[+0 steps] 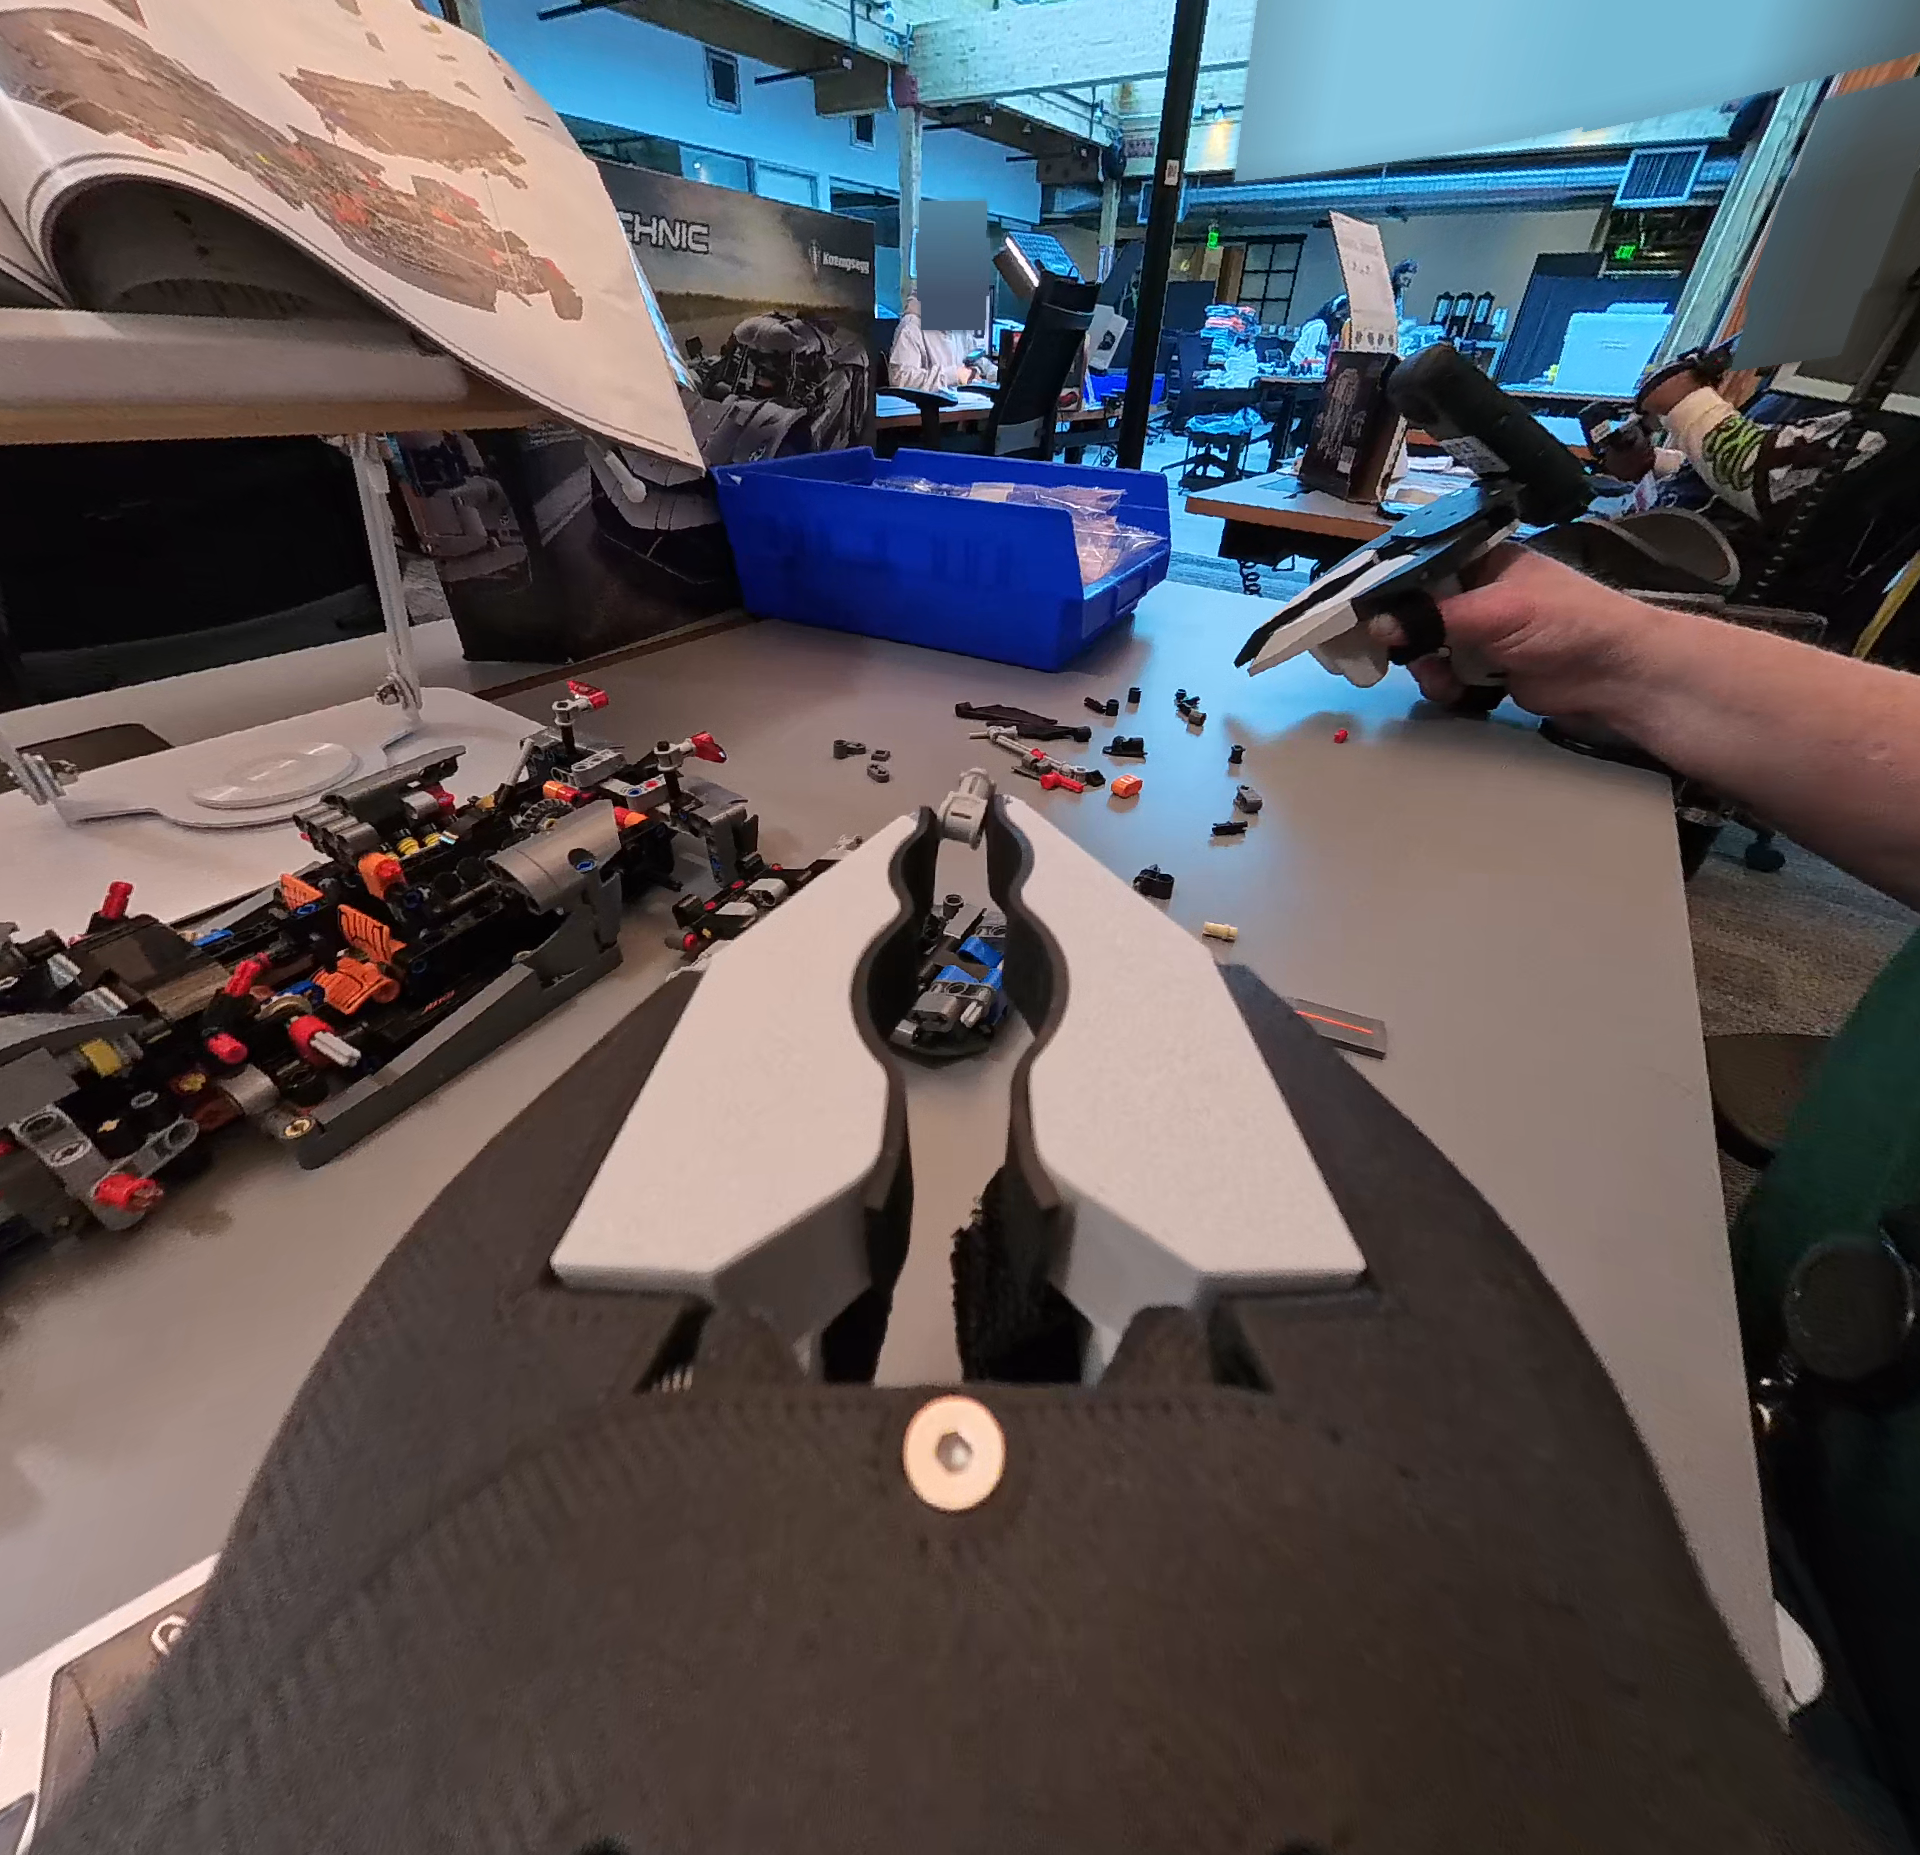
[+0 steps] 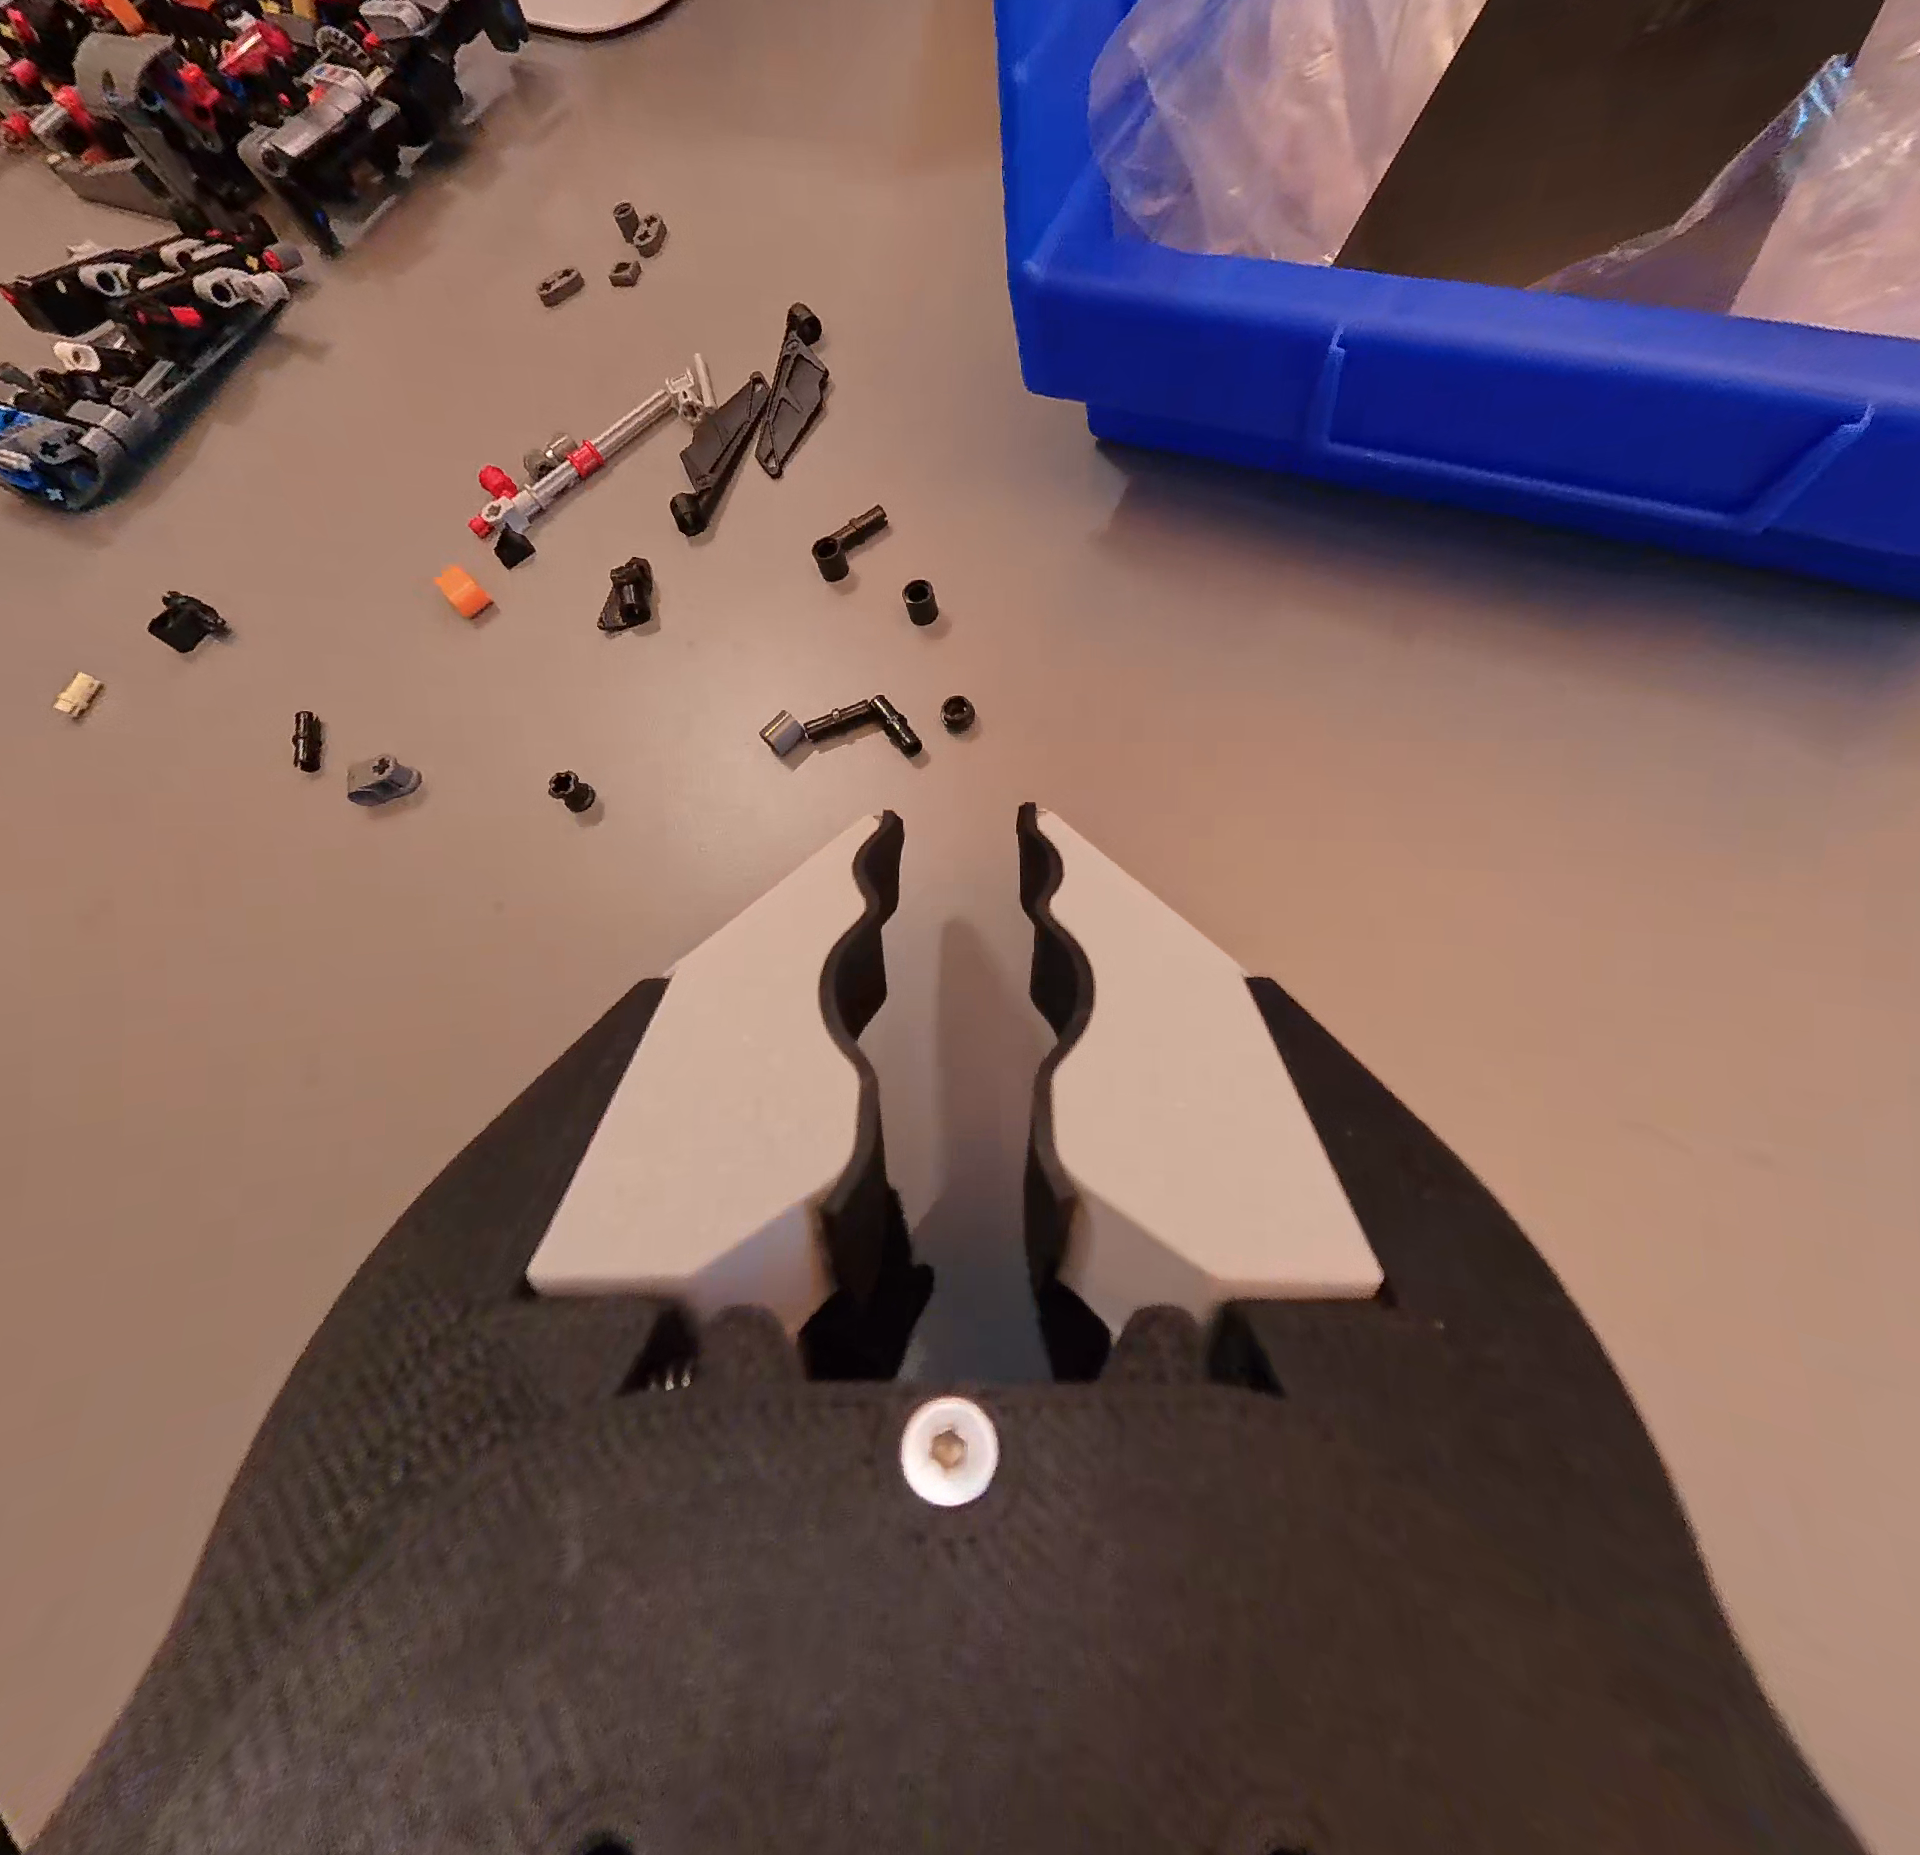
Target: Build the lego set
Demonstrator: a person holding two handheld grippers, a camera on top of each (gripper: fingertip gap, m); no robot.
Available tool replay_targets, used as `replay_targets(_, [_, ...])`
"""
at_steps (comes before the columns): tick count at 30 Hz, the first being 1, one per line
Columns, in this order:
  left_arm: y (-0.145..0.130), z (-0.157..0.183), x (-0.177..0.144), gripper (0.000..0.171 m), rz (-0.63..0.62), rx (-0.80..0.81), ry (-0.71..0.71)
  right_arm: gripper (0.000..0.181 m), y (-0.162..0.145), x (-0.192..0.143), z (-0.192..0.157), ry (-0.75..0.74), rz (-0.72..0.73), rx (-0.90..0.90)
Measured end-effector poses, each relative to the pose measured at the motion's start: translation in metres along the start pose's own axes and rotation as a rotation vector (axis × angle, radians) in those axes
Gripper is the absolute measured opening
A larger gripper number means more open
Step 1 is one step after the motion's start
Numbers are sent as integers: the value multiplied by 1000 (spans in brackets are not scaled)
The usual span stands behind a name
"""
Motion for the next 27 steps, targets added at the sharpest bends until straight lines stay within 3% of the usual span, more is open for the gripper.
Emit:
replay_targets(14, [0,0,0,7,-1,3,0,21,-13,9,-3,-18,-108,-85])
replay_targets(27, [-1,1,1,7,-8,3,-1,20,-13,10,-2,-10,-110,-83])
Point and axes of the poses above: each gripper's, where its closed fingertips meet, x out along the fingers, y out of its top, z = x × y across the jaws, the point moved 3 cm from there along -x, back along the fingers, and after that the axes turned 14 degrees about z, right-handed, at the moved point
